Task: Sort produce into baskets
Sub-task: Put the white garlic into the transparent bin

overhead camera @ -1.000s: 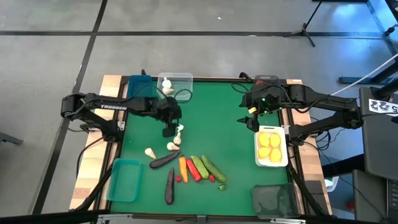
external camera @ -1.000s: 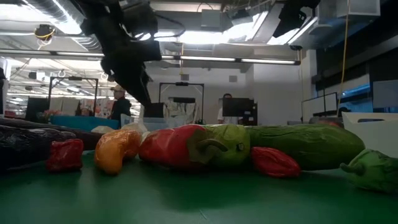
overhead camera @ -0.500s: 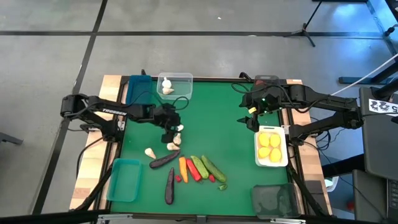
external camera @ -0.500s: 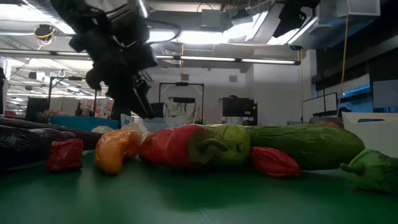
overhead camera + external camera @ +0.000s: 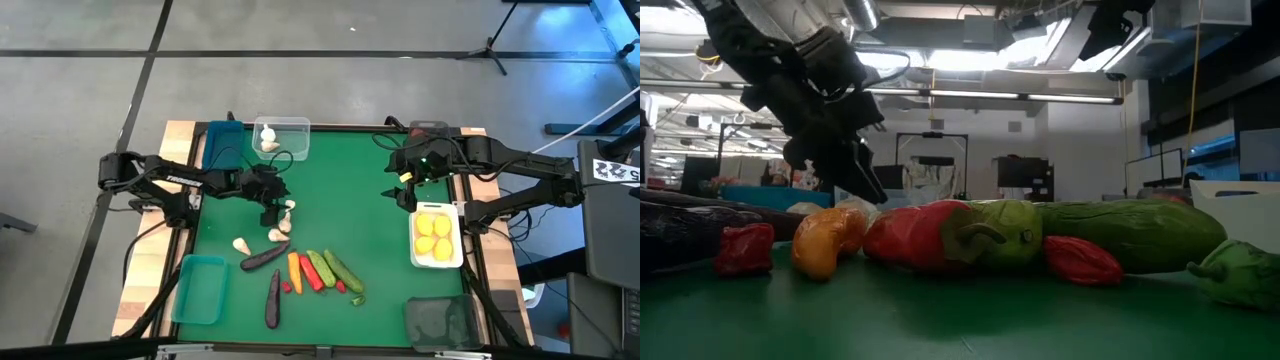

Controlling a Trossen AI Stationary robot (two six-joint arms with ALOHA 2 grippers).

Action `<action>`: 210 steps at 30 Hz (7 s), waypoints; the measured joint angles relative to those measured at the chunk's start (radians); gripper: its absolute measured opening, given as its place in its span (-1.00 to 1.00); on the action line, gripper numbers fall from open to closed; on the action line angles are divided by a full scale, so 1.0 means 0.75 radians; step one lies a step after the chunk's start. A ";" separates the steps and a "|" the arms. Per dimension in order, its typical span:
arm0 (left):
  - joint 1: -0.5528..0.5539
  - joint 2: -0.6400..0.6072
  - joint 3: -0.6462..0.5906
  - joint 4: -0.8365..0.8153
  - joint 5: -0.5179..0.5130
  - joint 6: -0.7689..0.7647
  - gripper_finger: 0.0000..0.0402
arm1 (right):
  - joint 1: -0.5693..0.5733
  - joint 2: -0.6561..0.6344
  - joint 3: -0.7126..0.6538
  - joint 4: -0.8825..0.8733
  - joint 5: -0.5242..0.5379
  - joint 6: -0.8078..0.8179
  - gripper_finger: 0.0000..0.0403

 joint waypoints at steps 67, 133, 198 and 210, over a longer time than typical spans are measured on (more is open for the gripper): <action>0.013 0.205 0.145 0.146 -0.285 -0.516 -0.40 | 0.000 0.001 0.000 -0.003 0.000 -0.001 0.66; -0.275 -0.147 0.291 -0.544 -0.061 -0.360 0.13 | 0.000 0.001 0.000 -0.005 0.000 0.024 0.66; -0.482 0.096 0.199 -0.385 -0.353 -0.292 -0.54 | 0.000 0.001 -0.001 -0.001 0.011 0.024 0.66; -0.481 0.091 0.256 -0.385 -0.487 -0.367 -0.60 | 0.000 0.001 -0.001 -0.002 0.011 0.024 0.66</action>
